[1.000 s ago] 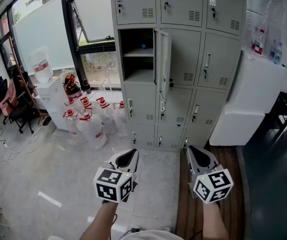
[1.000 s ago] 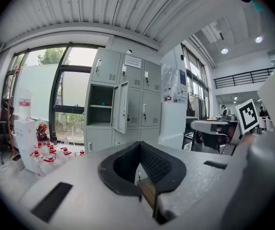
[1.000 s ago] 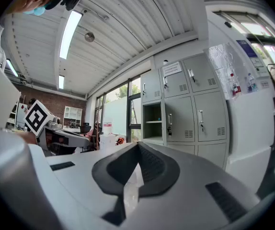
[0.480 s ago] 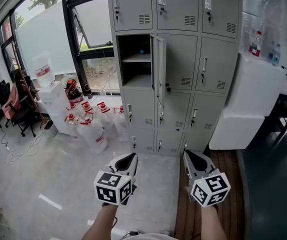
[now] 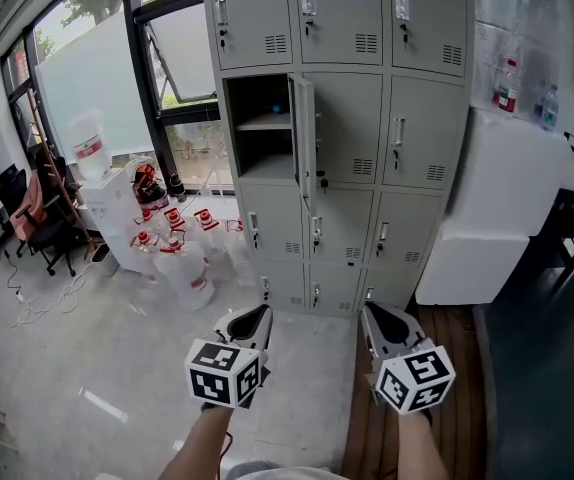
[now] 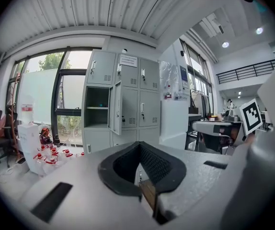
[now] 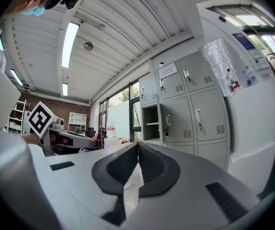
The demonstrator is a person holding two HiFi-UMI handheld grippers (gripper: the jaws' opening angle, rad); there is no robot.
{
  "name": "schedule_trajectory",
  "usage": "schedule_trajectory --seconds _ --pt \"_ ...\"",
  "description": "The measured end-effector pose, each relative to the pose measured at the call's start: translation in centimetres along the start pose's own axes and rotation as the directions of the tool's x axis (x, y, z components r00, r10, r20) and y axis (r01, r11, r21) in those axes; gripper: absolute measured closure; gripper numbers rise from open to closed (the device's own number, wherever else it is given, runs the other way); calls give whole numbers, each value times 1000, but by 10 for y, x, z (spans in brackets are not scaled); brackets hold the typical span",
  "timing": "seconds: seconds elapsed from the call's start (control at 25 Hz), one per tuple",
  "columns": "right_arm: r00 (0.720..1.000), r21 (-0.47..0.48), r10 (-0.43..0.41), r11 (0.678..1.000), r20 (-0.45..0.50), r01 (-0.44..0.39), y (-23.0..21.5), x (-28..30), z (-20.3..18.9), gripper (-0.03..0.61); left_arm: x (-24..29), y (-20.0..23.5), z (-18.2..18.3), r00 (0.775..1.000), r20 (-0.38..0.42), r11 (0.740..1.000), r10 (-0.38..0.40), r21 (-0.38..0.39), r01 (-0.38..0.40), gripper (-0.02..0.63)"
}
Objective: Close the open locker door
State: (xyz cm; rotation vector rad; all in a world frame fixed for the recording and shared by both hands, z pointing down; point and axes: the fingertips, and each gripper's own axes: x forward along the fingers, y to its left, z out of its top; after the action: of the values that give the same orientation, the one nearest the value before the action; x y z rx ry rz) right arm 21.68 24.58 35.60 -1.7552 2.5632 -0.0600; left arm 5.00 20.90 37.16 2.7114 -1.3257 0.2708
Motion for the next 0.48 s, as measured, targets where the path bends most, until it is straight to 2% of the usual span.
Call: schedule_trajectory --seconds 0.2,0.48 --pt "1000 -3 19 1000 -1 -19 -15 0 0 572 12 -13 7 1000 -3 1000 0 28 0 607" --pt "999 -2 32 999 5 -32 -33 15 -3 572 35 -11 8 1000 -1 1000 4 28 -4 607"
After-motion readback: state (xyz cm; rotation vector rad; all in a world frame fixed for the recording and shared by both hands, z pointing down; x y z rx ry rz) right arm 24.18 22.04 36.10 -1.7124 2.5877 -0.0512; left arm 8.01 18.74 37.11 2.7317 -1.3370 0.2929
